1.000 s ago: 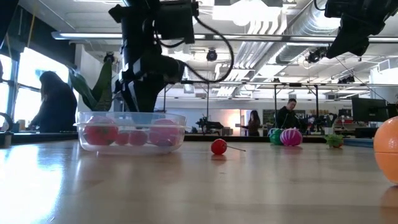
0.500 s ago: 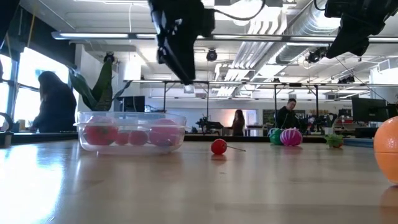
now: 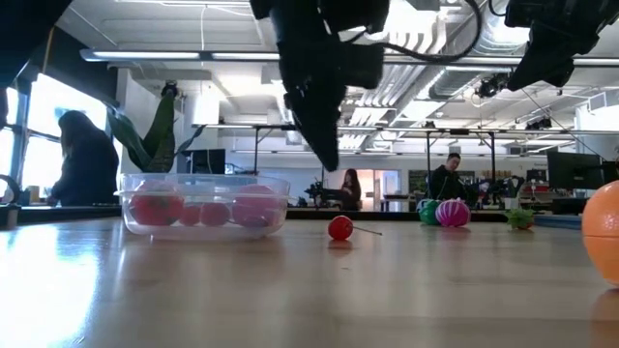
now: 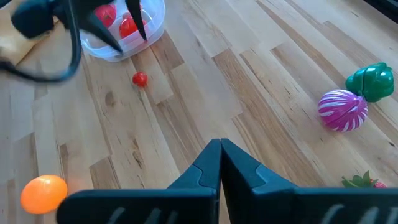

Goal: Pick and placing Produce into tupperware
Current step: Put the red cherry into the transparent container

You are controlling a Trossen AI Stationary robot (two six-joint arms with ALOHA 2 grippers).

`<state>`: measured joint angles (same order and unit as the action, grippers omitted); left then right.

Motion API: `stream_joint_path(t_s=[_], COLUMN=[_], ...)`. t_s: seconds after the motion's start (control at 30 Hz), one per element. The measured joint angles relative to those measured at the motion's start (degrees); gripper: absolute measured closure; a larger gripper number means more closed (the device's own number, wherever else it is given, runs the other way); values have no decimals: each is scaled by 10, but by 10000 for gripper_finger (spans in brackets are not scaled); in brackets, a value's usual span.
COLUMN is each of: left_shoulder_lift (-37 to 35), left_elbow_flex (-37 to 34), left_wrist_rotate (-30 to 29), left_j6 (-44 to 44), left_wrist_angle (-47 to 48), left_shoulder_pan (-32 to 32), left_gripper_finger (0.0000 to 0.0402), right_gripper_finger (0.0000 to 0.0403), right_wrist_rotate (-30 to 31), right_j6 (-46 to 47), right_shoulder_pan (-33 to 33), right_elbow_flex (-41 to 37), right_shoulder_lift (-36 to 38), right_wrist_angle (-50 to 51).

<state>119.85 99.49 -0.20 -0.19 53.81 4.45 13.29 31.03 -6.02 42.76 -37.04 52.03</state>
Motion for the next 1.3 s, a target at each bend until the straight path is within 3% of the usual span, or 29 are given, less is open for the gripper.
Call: stream_joint_path(t_s=[0.17, 0.47, 0.63, 1.3], left_shoulder_lift=[25, 67, 79, 107], left_elbow_flex=[32, 73, 72, 72], left_wrist_rotate=[3, 33, 10, 3], left_j6=[13, 14, 12, -13], left_wrist_angle=[0, 28, 30, 18], left_shoulder_pan=[-8, -23, -22, -18], left_gripper_finger=[228, 273, 289, 291], right_gripper_finger=[402, 402, 402, 402], right_wrist_rotate=[0, 0, 0, 0], right_j6=[0, 0, 0, 0], right_shoulder_pan=[0, 0, 0, 0], right_elbow_flex=[0, 0, 0, 0], right_shoulder_lift=[-1, -2, -3, -5], right_wrist_angle=[0, 0, 0, 0])
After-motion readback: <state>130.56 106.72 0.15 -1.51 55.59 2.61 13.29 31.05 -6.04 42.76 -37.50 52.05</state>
